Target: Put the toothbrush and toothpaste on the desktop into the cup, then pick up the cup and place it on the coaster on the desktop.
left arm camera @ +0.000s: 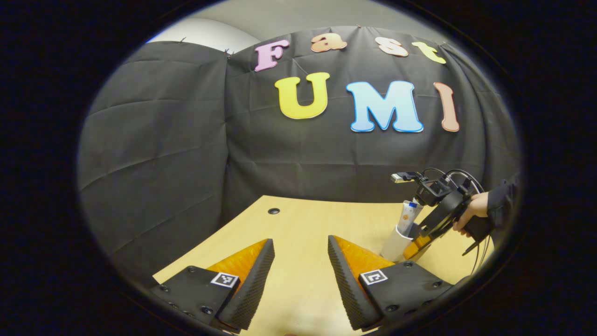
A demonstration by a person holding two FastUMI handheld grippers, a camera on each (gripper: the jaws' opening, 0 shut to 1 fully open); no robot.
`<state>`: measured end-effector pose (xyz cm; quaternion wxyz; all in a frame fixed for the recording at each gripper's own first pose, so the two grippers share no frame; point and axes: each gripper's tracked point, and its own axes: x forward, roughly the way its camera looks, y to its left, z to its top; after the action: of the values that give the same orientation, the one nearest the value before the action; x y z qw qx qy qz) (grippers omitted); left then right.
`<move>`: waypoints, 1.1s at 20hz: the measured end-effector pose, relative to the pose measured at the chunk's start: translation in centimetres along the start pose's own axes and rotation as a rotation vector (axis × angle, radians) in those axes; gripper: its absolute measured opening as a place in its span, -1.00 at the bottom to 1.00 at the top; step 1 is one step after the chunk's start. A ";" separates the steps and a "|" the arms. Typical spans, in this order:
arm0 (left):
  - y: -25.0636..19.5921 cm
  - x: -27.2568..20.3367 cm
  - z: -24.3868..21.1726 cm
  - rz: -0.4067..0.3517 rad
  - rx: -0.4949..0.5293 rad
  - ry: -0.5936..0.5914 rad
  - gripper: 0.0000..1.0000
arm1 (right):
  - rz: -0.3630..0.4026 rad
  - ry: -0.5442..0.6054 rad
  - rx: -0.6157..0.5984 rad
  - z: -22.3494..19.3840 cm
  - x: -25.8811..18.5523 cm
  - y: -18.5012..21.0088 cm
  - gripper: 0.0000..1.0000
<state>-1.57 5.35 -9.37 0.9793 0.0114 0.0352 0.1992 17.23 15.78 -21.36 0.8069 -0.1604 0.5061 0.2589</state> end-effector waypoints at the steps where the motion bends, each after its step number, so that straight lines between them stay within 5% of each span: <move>1: 0.4 0.0 0.0 0.009 -0.007 0.000 0.59 | -0.002 -0.002 -0.020 0.5 0.0 0.4 -0.62; 15: 8.7 -4.0 -1.9 0.231 -0.049 0.034 0.60 | 0.013 0.040 -0.172 4.4 1.8 7.6 -0.62; 22: 8.8 -4.6 -1.9 0.252 -0.056 0.033 0.60 | -0.026 0.053 -0.206 4.9 2.2 10.4 -0.62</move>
<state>-9.41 11.67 -10.64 0.9457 -0.0151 0.0439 0.3217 15.63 27.38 -21.18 0.7758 -0.2562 0.4957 0.2946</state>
